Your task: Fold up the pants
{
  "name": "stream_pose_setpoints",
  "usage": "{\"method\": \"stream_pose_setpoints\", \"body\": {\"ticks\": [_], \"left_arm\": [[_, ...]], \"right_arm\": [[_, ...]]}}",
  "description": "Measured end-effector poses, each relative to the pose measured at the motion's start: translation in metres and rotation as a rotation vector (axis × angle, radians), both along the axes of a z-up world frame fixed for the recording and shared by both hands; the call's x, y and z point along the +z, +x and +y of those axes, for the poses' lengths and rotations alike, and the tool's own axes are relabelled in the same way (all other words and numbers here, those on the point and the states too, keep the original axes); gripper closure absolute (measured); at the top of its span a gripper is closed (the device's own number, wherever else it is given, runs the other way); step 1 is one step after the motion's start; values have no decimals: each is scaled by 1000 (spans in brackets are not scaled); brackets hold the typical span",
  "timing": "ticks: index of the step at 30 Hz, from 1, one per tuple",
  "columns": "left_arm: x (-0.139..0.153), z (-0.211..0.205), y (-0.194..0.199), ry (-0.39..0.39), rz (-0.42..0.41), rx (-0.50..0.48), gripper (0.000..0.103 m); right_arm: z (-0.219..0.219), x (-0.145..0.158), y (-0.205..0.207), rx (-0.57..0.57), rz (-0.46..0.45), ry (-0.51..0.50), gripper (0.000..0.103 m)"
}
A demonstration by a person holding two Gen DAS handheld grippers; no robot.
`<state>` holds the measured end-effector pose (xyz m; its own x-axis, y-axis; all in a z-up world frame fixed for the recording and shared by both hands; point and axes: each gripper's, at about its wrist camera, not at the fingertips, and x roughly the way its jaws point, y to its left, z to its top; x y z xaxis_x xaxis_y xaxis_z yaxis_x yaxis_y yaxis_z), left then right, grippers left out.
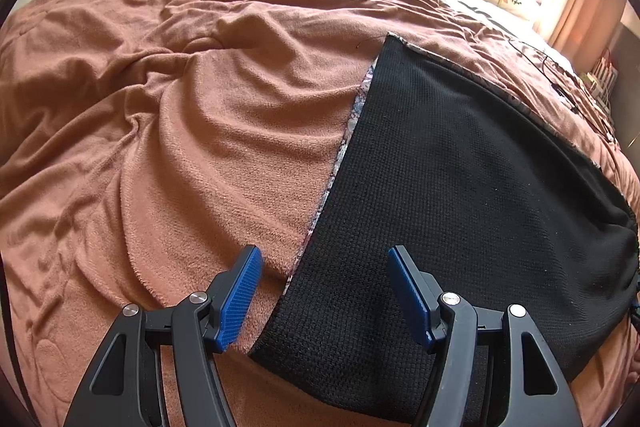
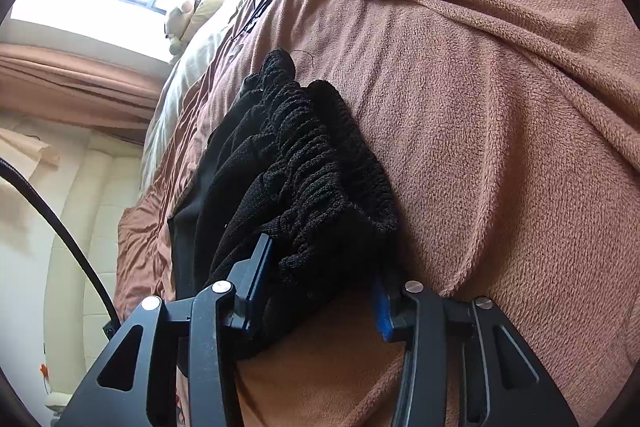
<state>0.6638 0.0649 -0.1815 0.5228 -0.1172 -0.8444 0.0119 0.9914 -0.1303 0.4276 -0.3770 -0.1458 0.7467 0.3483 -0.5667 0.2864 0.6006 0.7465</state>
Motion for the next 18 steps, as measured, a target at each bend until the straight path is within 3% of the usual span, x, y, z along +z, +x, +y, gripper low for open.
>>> {"method": "stream_pose_setpoints", "body": {"ticks": [4, 7, 12, 14, 18], "left_arm": [[-9, 7, -2, -66, 46, 25, 36], [-11, 9, -7, -135, 63, 16, 38], [-10, 19, -14, -304, 94, 12, 57], [-6, 23, -17, -360, 89, 9, 57], [-6, 22, -21, -334, 105, 16, 57]], "right_arm": [[4, 9, -2, 9, -15, -60, 86], [0, 15, -7, -12, -31, -73, 87], [-1, 14, -12, -16, -23, -63, 87], [-3, 13, -13, -15, -19, -52, 87], [-5, 12, -11, -13, -4, -36, 87]]}}
